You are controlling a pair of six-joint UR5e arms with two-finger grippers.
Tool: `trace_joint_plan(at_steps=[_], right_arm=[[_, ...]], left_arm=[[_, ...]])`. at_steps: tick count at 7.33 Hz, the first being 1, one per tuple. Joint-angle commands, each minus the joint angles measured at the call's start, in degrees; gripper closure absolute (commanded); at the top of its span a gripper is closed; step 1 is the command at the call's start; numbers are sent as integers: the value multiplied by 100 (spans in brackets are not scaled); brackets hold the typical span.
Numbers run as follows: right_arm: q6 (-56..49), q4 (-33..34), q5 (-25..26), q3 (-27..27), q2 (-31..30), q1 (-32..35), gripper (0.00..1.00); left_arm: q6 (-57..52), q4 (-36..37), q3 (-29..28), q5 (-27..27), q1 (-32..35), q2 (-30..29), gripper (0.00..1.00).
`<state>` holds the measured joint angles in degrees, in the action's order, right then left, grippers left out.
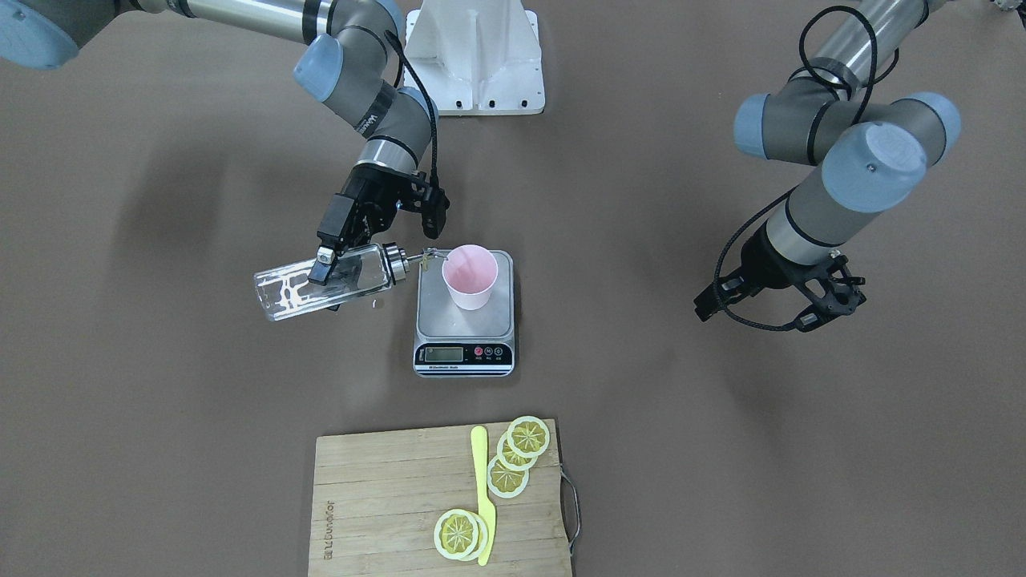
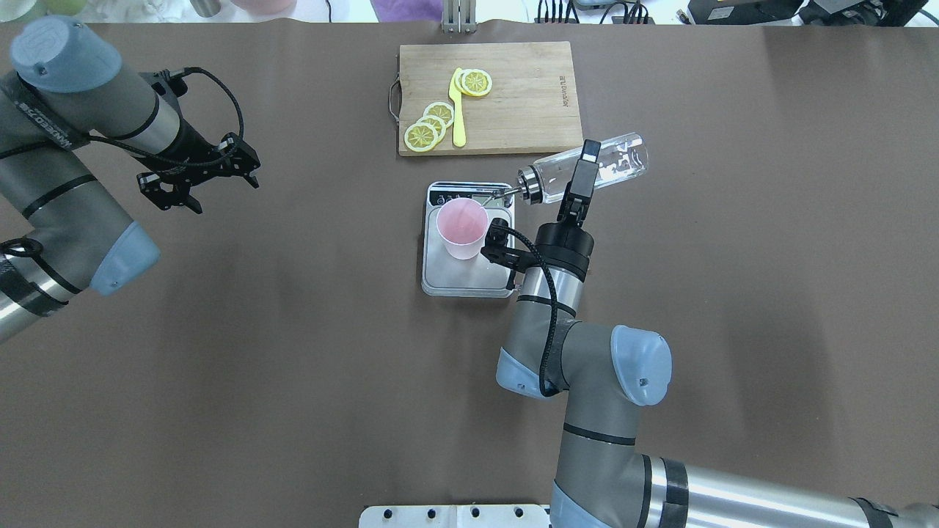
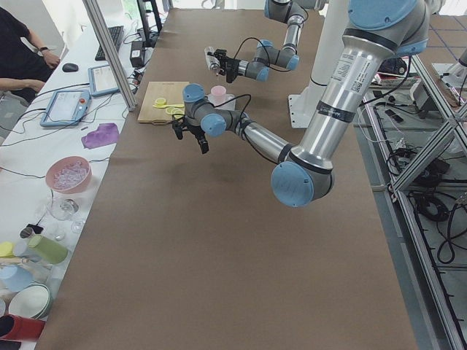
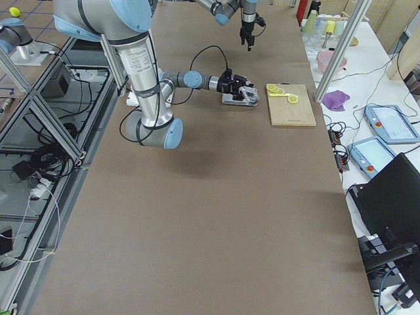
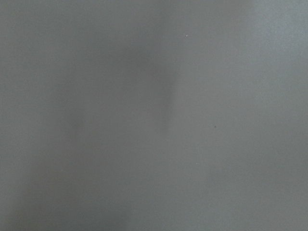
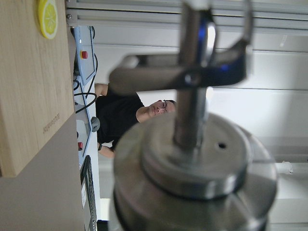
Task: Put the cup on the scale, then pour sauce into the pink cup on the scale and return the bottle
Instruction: 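Tilt the sauce bottle with the right gripper to pour into the cup, then tilt the bottle upright and lift it away from the cup with the right gripper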
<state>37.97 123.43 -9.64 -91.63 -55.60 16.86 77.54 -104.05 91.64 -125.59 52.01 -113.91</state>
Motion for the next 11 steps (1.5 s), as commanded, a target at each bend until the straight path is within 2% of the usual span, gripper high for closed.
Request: trace_joint_plan(at_steps=[1,2,6,7,9,11], right_arm=[[43,-47,-20,-4,49,-7,100],[87,-212,-160,-57,57,-7,100],[245,-1950,-968,-13,-4,-166,100],[246,-2024,-1161,-100,5,-166,100],[254,-2443,-1732,-626,-4,-122,100],[263,-2578,-2268,-1179,-152,36,100]], left_arm=[[7,-2,-6,-1,3,9,1],[7,-2,-6,-1,3,0,1],[-2,-2,3,-1,3,0,1],[-2,-2,3,-1,3,0,1],[-2,-2,12,-1,3,0,1],[-2,-2,20,-1,3,0,1]])
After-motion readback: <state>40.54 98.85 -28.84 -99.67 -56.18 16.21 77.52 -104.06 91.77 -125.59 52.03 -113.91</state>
